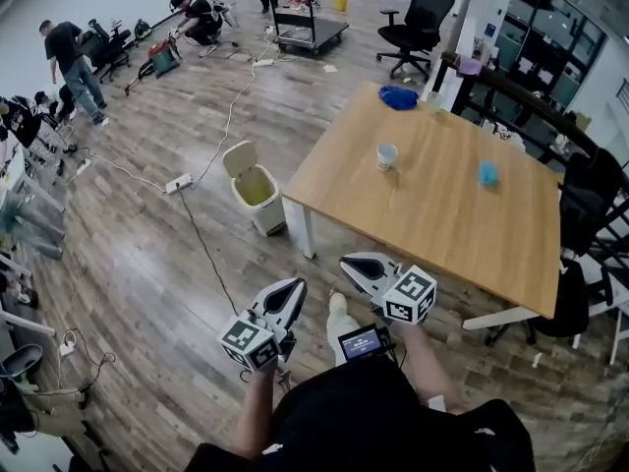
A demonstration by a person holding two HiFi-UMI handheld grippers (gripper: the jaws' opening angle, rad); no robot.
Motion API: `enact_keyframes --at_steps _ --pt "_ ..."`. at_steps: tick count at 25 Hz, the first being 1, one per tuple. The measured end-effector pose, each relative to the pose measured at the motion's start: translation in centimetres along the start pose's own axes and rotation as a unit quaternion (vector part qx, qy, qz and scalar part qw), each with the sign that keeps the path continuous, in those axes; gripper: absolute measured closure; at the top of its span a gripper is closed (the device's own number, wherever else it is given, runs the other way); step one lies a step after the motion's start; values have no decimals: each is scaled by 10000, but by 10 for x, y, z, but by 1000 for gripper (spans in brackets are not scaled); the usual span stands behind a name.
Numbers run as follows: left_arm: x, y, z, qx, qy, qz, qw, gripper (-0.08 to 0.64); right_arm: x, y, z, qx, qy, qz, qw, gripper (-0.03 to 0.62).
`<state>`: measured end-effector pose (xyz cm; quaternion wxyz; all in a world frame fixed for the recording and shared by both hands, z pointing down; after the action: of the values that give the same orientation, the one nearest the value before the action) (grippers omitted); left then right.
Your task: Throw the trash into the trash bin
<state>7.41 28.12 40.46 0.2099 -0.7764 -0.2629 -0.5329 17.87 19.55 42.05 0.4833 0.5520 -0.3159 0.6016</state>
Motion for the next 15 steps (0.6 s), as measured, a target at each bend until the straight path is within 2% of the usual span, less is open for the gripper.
enact_keyframes --at_steps 4,8,11,15 --pt "-27 51 -52 26 41 -351 9994 554 -3 37 64 117 433 -70 9990 594" --pt "-54 120 -97 311 170 -541 9979 554 -21 64 141 367 844 171 9956 594" --pt "-67 173 -118 571 279 -733 9953 554 -34 77 193 550 1062 298 9924 594" --pt "-79 215 -130 876 323 -886 9917 554 -47 91 234 750 1117 367 9902 594"
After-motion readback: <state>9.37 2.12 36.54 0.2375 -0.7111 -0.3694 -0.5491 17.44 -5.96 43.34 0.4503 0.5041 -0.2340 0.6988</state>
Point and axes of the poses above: the fingertips, and each gripper's own axes: y forward along the fingers, z to its right, x out of its underside, the point moved 3 cm from there along -y, backward along the fingers, and after that the axes turned 9 degrees about x, right-handed, at the moved point
